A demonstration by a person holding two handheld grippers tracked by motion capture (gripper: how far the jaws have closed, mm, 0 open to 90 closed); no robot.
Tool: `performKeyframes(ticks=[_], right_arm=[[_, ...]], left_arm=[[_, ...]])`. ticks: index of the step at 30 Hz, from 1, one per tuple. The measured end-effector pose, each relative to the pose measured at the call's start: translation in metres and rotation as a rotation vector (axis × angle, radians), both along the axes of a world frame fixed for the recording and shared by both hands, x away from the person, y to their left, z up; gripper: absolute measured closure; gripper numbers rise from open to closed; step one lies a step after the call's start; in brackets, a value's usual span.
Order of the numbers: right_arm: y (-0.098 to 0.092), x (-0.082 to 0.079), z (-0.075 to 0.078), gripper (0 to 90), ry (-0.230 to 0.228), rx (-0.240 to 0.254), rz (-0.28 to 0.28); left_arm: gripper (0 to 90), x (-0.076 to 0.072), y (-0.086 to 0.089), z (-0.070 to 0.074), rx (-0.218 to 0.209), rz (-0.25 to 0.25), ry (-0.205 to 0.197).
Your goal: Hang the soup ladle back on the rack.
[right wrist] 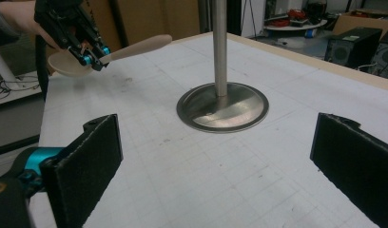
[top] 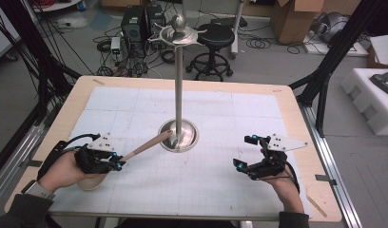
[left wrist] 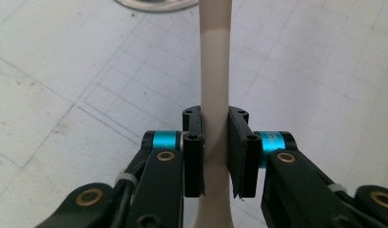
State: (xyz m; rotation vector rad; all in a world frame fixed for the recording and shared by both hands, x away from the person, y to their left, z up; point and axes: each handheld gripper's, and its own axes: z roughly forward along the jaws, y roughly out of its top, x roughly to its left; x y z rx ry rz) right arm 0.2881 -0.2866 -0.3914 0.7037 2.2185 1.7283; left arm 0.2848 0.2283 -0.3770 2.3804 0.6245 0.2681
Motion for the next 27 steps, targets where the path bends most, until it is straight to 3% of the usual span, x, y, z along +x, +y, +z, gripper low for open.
performKeyframes(ticks=[3, 14, 22, 25, 27], right_arm=[[-0.001, 0.000, 0.000, 2.3, -0.001, 0.002, 0.000], [-0.001, 0.000, 0.000, 2.3, -0.003, 0.003, -0.001], [-0.002, -0.001, 0.001, 2.3, 0.000, 0.015, -0.003], [-0.003, 0.000, 0.001, 2.3, 0.002, 0.013, -0.003], [-0.003, 0.000, 0.001, 2.3, -0.003, 0.012, -0.003]], left_arm=[[77.7, 0.000, 0.001, 0.000, -0.021, 0.012, -0.009], [77.6, -0.001, 0.005, 0.009, -0.172, 0.082, -0.040], [77.6, -0.007, 0.004, 0.019, -0.284, 0.117, -0.119], [77.6, -0.008, 0.004, 0.021, -0.341, 0.127, -0.132], [77.6, -0.009, 0.004, 0.021, -0.355, 0.138, -0.148]])
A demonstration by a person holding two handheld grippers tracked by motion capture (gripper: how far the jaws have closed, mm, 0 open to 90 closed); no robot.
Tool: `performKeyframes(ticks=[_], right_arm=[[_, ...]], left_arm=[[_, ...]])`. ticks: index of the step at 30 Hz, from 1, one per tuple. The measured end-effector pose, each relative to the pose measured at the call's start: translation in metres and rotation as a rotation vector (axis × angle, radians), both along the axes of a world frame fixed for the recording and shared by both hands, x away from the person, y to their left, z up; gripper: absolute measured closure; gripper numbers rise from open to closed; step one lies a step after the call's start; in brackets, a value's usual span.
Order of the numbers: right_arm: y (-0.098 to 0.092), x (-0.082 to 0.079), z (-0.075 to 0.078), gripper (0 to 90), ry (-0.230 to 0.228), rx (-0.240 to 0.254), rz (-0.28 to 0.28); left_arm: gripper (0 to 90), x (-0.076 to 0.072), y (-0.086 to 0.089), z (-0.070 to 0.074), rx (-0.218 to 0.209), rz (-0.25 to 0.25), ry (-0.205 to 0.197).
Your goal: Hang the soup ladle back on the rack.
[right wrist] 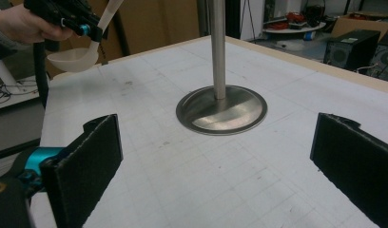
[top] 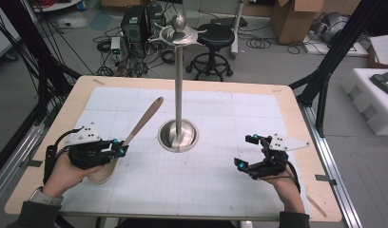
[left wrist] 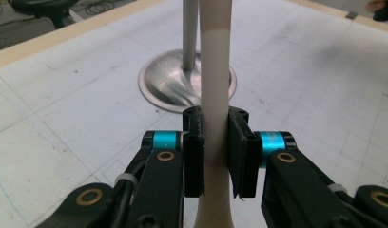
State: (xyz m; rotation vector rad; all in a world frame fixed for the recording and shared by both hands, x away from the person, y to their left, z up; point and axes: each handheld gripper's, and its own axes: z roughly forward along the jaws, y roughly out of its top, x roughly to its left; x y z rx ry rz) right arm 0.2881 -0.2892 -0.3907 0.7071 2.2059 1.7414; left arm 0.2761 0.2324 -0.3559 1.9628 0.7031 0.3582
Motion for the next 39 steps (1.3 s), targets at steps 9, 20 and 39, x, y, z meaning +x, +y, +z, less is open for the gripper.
performKeyframes(ticks=[9, 20, 39], right_arm=[[-0.001, 0.000, 0.000, 2.3, 0.001, 0.004, -0.001], [-0.001, 0.000, 0.000, 2.4, 0.000, 0.002, -0.001], [-0.002, 0.000, 0.001, 2.4, -0.003, 0.008, -0.001]], left_arm=[[77.6, -0.004, -0.004, 0.003, -0.089, 0.103, -0.090], [77.6, 0.000, -0.006, 0.020, -0.138, 0.136, -0.154], [77.6, 0.004, -0.008, 0.059, -0.179, 0.140, -0.232]])
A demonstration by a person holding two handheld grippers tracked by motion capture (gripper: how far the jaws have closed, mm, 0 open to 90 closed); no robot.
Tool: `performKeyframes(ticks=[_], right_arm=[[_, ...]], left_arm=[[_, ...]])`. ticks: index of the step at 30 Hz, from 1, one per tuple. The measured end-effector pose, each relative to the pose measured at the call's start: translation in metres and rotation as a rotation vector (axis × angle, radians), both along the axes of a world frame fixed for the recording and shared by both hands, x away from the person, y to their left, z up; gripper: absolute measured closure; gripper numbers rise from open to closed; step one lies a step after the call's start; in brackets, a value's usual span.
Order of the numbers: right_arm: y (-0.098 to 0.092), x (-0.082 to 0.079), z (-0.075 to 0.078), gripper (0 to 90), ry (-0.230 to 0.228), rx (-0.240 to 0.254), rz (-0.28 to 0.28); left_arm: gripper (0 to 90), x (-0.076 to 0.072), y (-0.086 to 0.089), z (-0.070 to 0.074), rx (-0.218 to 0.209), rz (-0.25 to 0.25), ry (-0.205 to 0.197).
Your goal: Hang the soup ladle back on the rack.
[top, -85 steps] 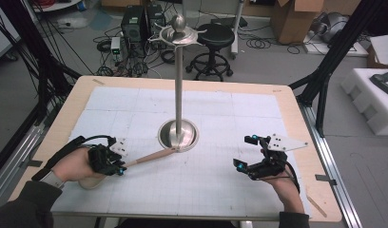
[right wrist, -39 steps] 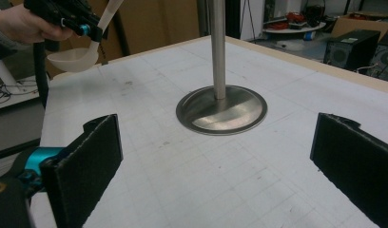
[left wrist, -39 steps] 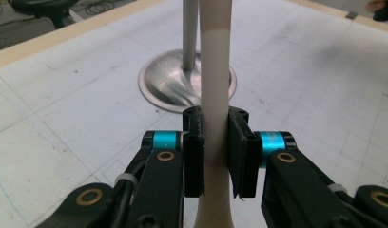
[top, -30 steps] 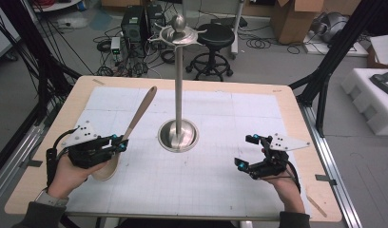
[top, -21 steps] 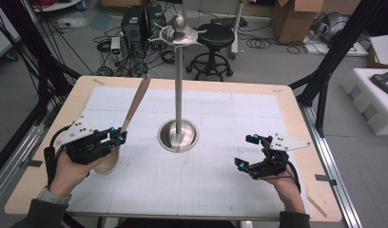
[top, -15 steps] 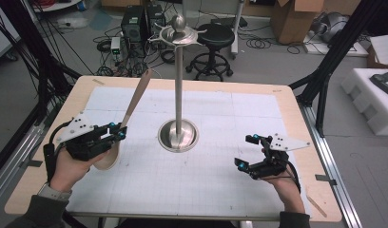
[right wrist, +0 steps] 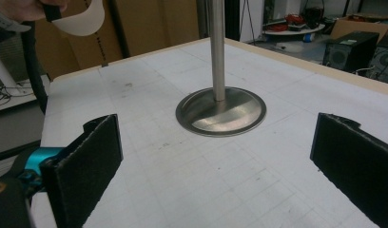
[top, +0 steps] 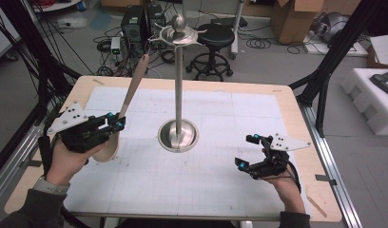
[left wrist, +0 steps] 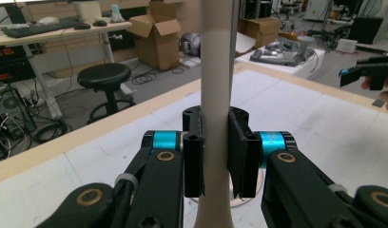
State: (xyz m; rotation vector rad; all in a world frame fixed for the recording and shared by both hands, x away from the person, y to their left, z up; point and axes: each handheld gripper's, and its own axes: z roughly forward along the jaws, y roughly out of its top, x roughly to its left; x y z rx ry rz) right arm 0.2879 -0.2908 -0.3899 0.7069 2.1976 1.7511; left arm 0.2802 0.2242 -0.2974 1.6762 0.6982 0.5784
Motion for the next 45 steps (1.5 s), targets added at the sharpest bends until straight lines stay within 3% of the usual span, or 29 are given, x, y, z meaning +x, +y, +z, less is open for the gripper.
performKeyframes(ticks=[10, 17, 22, 45], right_arm=[[0.001, 0.000, 0.000, 2.3, 0.006, 0.000, 0.000], [0.001, 0.000, 0.000, 2.3, 0.003, -0.005, 0.001], [0.001, 0.000, 0.000, 2.4, 0.002, 0.000, 0.001], [0.000, 0.000, 0.000, 2.3, 0.003, -0.002, 0.002]], left_arm=[[77.6, -0.001, 0.002, 0.020, -0.028, -0.007, -0.032], [77.6, 0.001, -0.001, 0.027, -0.028, -0.021, -0.030], [77.6, 0.006, -0.005, 0.028, -0.057, -0.040, -0.007], [77.5, 0.018, -0.015, 0.028, -0.051, -0.048, 0.008]])
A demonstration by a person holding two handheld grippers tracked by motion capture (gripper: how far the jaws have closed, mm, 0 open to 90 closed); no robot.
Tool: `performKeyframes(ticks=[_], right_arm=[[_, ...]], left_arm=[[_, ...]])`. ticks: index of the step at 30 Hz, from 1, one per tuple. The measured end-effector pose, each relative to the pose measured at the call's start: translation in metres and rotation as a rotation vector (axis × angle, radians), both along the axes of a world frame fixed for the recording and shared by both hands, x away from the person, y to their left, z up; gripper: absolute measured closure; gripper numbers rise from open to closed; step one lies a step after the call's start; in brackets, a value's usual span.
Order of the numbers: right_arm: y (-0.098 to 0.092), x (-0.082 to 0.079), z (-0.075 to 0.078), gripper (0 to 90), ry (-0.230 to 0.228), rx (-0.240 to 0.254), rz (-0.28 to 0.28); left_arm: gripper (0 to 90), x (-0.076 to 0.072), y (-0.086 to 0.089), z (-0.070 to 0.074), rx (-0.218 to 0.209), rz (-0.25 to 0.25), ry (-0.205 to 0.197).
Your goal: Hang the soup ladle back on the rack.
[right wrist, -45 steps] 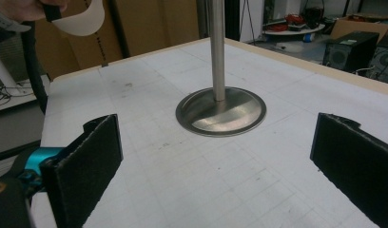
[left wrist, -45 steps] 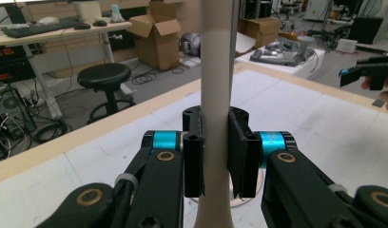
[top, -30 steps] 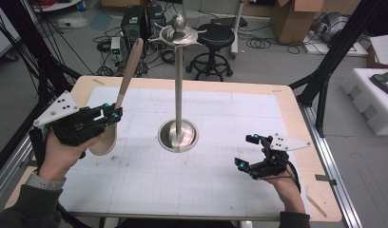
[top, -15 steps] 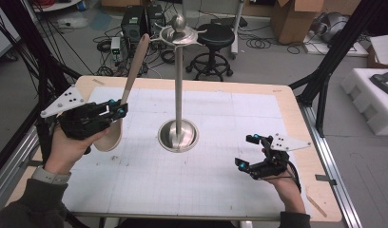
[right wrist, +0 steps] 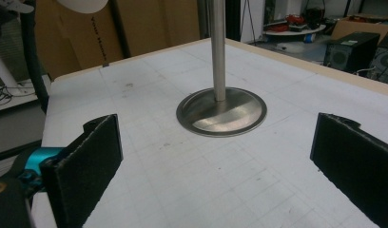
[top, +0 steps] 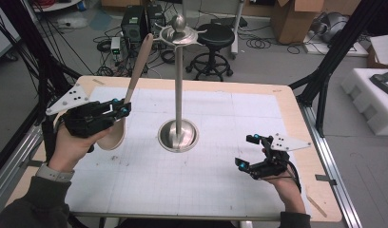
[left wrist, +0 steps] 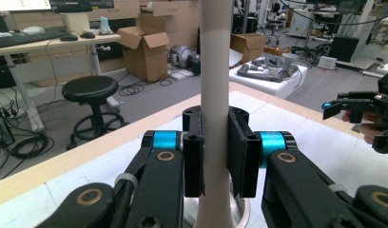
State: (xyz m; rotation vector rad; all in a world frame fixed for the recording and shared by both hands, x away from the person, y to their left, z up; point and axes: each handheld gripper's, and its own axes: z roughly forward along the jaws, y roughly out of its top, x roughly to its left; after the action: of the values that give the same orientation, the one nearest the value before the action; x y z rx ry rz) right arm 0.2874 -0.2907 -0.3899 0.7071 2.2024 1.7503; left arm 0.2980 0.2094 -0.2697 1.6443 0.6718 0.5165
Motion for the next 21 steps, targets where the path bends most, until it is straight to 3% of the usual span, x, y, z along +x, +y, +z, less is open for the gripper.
performKeyframes(ticks=[11, 17, 21], right_arm=[[0.000, 0.000, 0.000, 2.3, -0.002, 0.001, 0.001], [0.000, 0.000, 0.000, 2.3, 0.000, 0.001, 0.005], [-0.001, 0.000, 0.000, 2.3, -0.003, 0.004, 0.001]], left_arm=[[77.6, 0.005, -0.007, -0.003, -0.005, -0.011, 0.016], [77.5, 0.005, -0.012, -0.005, -0.026, -0.041, 0.029], [77.6, 0.005, -0.016, -0.006, -0.016, -0.055, 0.026]])
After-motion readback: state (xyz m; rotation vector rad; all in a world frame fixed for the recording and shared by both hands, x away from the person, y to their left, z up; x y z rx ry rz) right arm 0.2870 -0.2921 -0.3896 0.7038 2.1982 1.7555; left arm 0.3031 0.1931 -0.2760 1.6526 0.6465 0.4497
